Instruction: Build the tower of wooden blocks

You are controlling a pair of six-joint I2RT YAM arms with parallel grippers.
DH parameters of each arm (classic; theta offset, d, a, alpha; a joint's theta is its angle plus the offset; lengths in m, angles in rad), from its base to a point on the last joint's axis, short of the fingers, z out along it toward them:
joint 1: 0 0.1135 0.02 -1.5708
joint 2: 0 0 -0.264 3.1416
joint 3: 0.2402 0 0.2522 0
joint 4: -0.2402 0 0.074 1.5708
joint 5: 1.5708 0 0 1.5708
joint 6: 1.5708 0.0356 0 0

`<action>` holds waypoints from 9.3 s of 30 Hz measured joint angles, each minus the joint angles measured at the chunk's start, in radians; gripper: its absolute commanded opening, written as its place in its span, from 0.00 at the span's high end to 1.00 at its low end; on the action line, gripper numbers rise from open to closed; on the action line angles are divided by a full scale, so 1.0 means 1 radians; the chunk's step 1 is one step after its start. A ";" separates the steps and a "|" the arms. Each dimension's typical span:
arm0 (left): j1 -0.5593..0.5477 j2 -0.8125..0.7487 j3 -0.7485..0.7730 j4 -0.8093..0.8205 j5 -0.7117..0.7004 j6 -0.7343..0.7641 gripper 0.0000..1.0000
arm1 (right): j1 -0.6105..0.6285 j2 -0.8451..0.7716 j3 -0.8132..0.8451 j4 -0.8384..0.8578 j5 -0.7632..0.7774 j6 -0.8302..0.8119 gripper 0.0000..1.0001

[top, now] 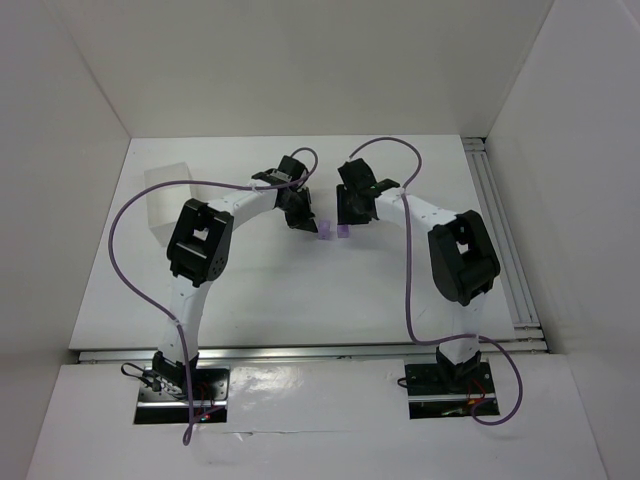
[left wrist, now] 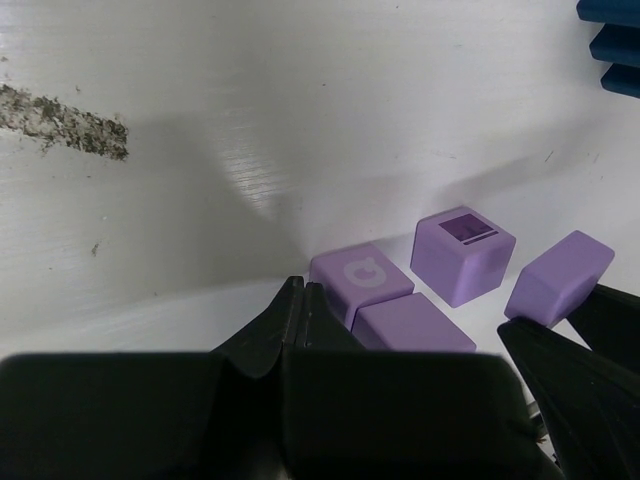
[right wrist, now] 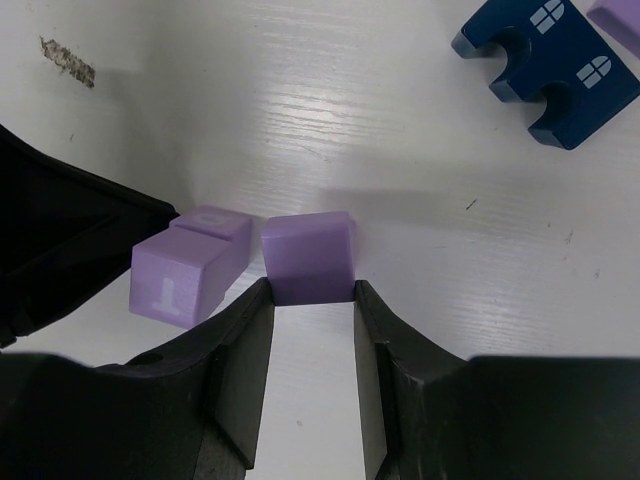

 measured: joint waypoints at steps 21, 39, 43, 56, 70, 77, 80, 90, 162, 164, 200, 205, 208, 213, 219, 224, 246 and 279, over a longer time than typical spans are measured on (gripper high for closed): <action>0.000 0.000 0.000 -0.002 -0.003 0.002 1.00 | 0.010 0.009 -0.007 -0.012 0.000 0.019 0.41; 0.000 0.000 0.000 -0.027 -0.047 0.006 1.00 | -0.011 -0.002 0.042 -0.063 0.092 0.004 0.41; 0.000 -0.001 -0.002 -0.028 -0.055 0.008 1.00 | -0.033 0.056 0.170 -0.077 0.090 -0.021 0.40; 0.010 -0.169 -0.143 -0.074 -0.141 0.063 0.95 | -0.060 0.290 0.339 -0.104 0.081 -0.065 0.40; 0.016 -0.291 -0.157 -0.109 -0.178 0.109 0.93 | -0.071 0.387 0.439 -0.108 0.064 -0.099 0.42; 0.016 -0.291 -0.159 -0.112 -0.178 0.109 0.94 | -0.076 0.394 0.452 -0.109 0.060 -0.121 0.70; 0.016 -0.291 -0.162 -0.112 -0.182 0.109 0.94 | -0.076 0.394 0.458 -0.111 0.057 -0.124 0.71; 0.016 -0.306 -0.212 -0.111 -0.197 0.109 0.97 | -0.076 0.198 0.310 -0.102 0.073 -0.071 0.70; 0.016 -0.367 -0.258 -0.109 -0.227 0.113 0.97 | -0.048 0.117 0.295 -0.076 0.172 0.053 0.35; 0.016 -0.367 -0.258 -0.108 -0.226 0.113 0.97 | -0.082 0.135 0.322 -0.078 0.201 0.060 0.33; 0.016 -0.342 -0.258 -0.093 -0.191 0.116 0.98 | -0.243 0.392 0.452 -0.124 0.200 0.179 0.68; 0.016 -0.342 -0.258 -0.090 -0.191 0.116 0.98 | -0.250 0.384 0.452 -0.126 0.200 0.164 0.68; 0.019 -0.342 -0.258 -0.086 -0.191 0.116 0.98 | -0.254 0.341 0.439 -0.124 0.195 0.156 0.68; 0.021 -0.342 -0.258 -0.082 -0.192 0.116 0.98 | -0.252 0.126 0.297 -0.095 0.143 0.126 0.68; 0.021 -0.342 -0.258 -0.079 -0.192 0.116 0.98 | -0.194 -0.071 0.146 -0.052 0.067 0.103 0.68; 0.021 -0.342 -0.258 -0.079 -0.191 0.113 0.98 | -0.094 -0.066 0.091 -0.040 0.021 0.081 0.68; 0.021 -0.343 -0.258 -0.080 -0.192 0.113 0.98 | 0.008 -0.026 0.032 -0.043 0.020 0.040 0.68; 0.021 -0.343 -0.258 -0.079 -0.192 0.113 0.98 | 0.023 0.014 0.031 -0.043 0.042 0.032 0.57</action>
